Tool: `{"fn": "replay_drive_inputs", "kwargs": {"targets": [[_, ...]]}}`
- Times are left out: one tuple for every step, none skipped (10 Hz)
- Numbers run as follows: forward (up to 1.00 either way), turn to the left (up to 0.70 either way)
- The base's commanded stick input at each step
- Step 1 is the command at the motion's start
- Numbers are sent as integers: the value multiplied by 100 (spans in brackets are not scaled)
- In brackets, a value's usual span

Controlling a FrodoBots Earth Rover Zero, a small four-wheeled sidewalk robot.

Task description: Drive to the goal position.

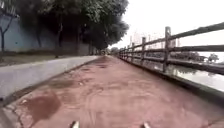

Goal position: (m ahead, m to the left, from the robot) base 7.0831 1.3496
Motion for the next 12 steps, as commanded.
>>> {"fn": "replay_drive_inputs", "kwargs": {"targets": [[70, 0], [70, 0], [70, 0], [70, 0], [70, 0], [70, 0], [70, 0], [70, 0], [70, 0], [70, 0], [70, 0], [70, 0]]}}
